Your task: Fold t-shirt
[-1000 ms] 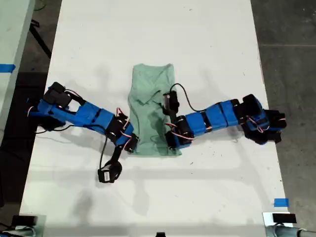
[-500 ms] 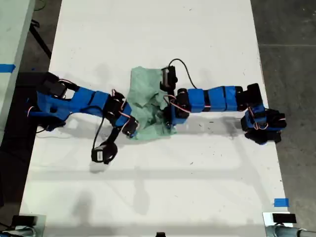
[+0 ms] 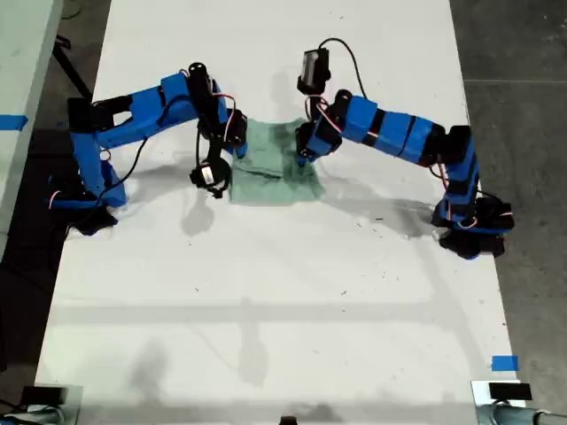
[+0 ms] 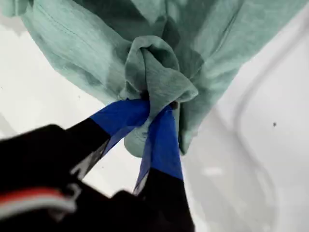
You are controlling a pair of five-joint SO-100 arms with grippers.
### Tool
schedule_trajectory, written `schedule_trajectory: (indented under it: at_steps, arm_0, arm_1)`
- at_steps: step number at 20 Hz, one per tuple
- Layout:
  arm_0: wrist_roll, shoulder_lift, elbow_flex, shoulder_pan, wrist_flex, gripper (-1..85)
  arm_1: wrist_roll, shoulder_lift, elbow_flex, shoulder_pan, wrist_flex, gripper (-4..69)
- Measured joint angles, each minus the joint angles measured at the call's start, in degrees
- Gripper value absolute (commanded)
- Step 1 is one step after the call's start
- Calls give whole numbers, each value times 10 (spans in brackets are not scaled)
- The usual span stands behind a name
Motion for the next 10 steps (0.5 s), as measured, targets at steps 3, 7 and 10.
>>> schedule_trajectory:
  at_steps: [3,7,10]
  arm_0:
    - [9,-1,0,-44,-35,-1]
    - [28,-44,0,-82,-90,1]
    - [41,-98,0,-105,-132,175]
  arm_1:
    - [-30,0,0,46,-51,-13]
    - [-47,-2,0,89,-85,-13]
    - [-53,-30,0,105,-109,31]
